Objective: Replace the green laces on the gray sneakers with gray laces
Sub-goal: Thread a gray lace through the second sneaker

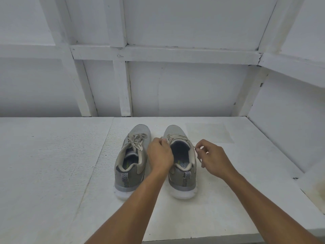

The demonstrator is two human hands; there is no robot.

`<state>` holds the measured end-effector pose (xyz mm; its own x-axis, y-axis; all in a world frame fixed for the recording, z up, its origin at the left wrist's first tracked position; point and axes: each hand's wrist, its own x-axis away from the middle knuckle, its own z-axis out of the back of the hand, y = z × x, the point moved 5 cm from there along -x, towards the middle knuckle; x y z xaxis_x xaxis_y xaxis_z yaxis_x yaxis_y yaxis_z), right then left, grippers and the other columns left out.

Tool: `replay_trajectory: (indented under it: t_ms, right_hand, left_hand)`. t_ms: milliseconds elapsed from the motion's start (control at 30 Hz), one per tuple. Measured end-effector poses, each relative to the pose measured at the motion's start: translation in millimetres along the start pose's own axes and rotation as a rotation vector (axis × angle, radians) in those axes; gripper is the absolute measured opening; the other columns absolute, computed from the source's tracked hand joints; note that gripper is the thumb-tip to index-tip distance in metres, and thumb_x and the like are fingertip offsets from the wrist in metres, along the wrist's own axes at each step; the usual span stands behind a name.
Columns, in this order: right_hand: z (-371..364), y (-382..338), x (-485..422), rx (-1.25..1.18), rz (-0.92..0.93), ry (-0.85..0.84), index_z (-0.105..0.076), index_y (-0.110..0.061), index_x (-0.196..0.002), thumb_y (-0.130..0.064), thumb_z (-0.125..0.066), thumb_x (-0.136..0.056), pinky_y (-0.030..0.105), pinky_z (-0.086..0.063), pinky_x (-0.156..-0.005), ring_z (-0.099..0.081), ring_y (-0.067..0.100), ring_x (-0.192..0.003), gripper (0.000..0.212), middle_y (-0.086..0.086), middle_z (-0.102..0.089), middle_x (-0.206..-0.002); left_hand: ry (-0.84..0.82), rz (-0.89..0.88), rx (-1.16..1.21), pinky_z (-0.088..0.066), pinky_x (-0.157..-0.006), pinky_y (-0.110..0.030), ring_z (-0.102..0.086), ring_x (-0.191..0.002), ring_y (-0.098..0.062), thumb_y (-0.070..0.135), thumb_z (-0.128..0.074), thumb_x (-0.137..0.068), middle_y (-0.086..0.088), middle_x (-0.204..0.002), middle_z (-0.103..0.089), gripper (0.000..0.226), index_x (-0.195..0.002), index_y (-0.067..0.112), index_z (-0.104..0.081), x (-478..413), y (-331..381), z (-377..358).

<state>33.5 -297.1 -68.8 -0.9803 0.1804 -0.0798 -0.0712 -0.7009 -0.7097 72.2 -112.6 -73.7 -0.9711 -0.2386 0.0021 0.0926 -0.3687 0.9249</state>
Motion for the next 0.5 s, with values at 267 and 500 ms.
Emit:
replay_trajectory:
  t_ms: [267, 500]
  right_hand:
    - [5.6, -2.7, -9.3, -0.03, -0.047, 0.053, -0.058, -0.02, -0.093, -0.019, -0.051, -0.098, 0.017, -0.047, -0.057, -0.066, 0.005, -0.064, 0.009, -0.006, -0.068, -0.09]
    - [3.5, -38.2, -22.9, -0.347, -0.096, 0.049, -0.067, -0.02, -0.101, -0.021, -0.061, -0.093, 0.012, -0.04, -0.064, -0.059, -0.002, -0.086, 0.01, -0.01, -0.067, -0.095]
  left_hand:
    - [-0.009, -0.008, 0.006, -0.038, -0.073, -0.03, -0.054, -0.087, -0.021, 0.019, -0.039, -0.1, -0.006, -0.096, -0.063, 0.025, -0.094, 0.006, -0.06, -7.9, 2.9, 4.9]
    - [-0.262, -0.319, -0.03, -0.046, -0.075, -0.026, -0.062, -0.088, -0.01, 0.036, -0.058, -0.095, 0.007, -0.097, -0.067, 0.022, -0.098, 0.018, -0.069, -27.8, 46.4, 3.8]
